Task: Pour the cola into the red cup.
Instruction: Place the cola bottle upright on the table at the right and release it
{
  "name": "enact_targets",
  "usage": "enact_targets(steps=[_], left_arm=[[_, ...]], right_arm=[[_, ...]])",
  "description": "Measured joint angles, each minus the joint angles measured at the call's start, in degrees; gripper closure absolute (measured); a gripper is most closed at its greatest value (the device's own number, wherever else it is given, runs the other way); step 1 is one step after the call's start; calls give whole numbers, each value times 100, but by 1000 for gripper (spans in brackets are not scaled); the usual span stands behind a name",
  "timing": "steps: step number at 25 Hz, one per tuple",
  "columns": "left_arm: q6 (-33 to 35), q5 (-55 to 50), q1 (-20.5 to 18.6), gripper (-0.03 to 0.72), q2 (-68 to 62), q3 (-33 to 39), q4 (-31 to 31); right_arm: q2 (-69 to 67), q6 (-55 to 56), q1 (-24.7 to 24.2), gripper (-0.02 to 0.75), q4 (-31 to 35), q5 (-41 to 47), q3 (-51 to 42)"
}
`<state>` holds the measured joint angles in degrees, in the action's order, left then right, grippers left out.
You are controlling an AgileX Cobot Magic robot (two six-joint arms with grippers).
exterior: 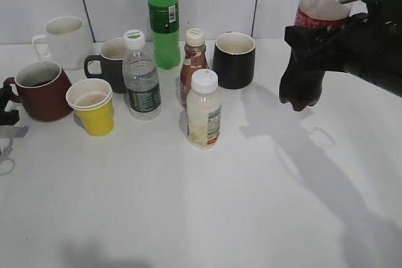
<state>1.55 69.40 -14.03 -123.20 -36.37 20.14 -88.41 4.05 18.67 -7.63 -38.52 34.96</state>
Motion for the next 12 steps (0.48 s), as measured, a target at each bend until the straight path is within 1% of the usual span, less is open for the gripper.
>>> enact_targets(steps=[2,5,7,12], left_arm=[[0,-5,-2,444,146,187,5],[-1,-5,-2,446,548,640,44],[-9,-5,-2,449,893,980,126],[-516,-6,-2,449,1947,1858,173]], right_arm=[[-7,-72,0,254,242,-58,0],[-152,-515,0,254,1101,-489,0],[-423,-676,-40,254,1424,-822,27],[-1398,-761,-116,254,1696,-1764,196]])
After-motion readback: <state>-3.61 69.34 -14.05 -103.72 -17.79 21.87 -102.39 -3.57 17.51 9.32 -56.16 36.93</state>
